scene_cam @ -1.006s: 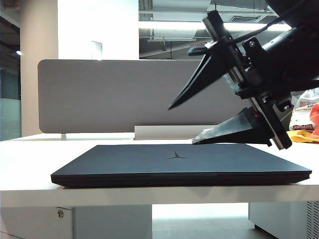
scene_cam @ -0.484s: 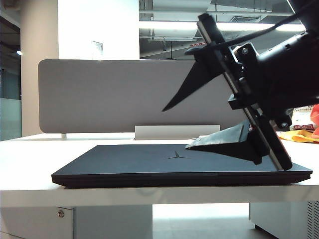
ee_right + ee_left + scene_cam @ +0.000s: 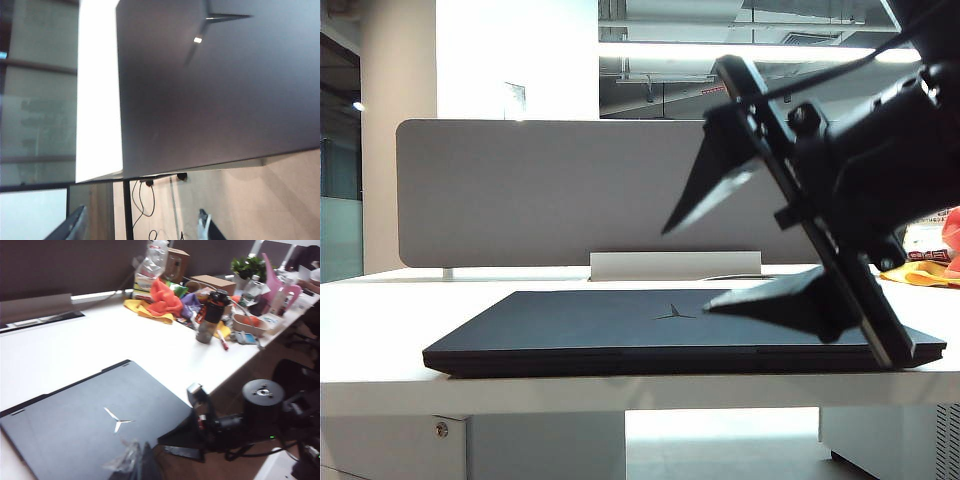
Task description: Open the lid of the laptop and use the keypad to enter the password "123".
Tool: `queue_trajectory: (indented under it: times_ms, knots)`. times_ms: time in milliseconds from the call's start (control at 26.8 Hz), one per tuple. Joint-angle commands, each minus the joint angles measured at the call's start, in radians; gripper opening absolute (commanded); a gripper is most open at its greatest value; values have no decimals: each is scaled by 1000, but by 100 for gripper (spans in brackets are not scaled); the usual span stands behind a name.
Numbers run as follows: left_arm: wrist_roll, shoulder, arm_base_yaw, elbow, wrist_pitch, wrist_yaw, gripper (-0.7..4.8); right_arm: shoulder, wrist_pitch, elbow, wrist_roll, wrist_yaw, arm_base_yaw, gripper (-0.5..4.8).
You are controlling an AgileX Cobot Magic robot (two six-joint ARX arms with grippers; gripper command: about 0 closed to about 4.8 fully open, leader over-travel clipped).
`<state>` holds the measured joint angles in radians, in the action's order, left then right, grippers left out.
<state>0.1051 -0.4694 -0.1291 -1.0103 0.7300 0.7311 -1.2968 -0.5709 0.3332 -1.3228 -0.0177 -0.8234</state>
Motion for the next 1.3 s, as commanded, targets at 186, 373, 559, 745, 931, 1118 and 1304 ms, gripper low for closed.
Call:
queue_trajectory:
  times_ms: [186, 373, 559, 745, 931, 1118, 1304]
  knots:
    - [-27, -34, 0, -3, 29, 18, -6, -101, -106, 4, -79, 27, -31, 279]
    - [-53, -64, 0, -3, 58, 54, -6, -174, -175, 5, -148, 45, -35, 279]
    - [-74, -78, -24, -3, 105, 84, -6, -202, -193, 5, -151, 118, -35, 270]
    - [-115, -112, -96, -4, 181, -3, -6, -214, -197, 6, -173, 151, -18, 246]
    - [-121, -139, -154, -4, 178, -80, -6, -246, -226, 9, -174, 149, 4, 246]
    - [-129, -150, -154, -4, 177, -81, -6, -294, -257, 35, -174, 146, 4, 246]
    - [-132, -150, -154, -4, 179, -87, -6, -325, -313, 68, -165, 128, 3, 176]
